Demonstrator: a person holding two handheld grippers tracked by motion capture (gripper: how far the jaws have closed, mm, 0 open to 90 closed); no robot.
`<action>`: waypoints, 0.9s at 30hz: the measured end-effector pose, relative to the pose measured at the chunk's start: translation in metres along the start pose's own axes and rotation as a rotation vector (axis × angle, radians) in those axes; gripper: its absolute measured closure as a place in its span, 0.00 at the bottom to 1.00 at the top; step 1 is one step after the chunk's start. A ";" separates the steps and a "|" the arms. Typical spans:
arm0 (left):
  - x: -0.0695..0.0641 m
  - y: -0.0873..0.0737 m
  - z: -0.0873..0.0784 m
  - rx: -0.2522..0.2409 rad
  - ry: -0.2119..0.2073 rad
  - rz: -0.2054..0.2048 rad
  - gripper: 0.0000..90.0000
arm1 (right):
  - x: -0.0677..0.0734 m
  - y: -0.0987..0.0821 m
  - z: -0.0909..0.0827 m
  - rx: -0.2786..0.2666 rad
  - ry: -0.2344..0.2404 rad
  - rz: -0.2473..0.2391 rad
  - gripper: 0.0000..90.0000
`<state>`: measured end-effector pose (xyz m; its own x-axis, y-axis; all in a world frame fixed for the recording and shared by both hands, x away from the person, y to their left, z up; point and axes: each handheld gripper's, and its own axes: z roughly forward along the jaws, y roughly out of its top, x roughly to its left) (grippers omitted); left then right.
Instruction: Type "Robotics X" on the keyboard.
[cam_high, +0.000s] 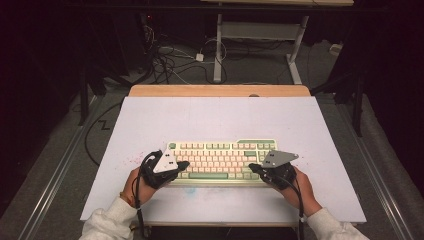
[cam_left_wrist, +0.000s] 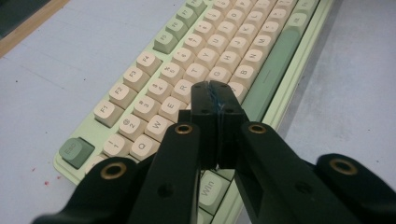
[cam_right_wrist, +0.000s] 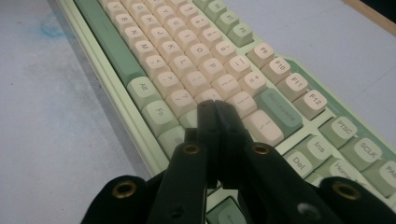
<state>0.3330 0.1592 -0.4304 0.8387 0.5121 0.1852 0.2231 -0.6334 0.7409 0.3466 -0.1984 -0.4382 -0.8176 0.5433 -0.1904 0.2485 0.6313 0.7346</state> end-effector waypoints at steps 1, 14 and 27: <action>0.000 0.000 0.000 -0.002 0.000 -0.002 0.97 | 0.000 0.000 0.002 0.011 -0.002 0.003 1.00; 0.003 -0.002 -0.002 0.000 0.005 -0.008 0.97 | -0.003 -0.002 0.009 0.040 -0.013 0.010 1.00; 0.003 -0.001 -0.003 -0.001 0.003 -0.008 0.97 | -0.002 -0.003 0.013 0.062 -0.012 0.013 1.00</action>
<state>0.3338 0.1631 -0.4292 0.8353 0.5191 0.1812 0.2292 -0.6284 0.7433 0.3542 -0.1936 -0.4485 -0.8079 0.5582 -0.1888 0.2913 0.6569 0.6955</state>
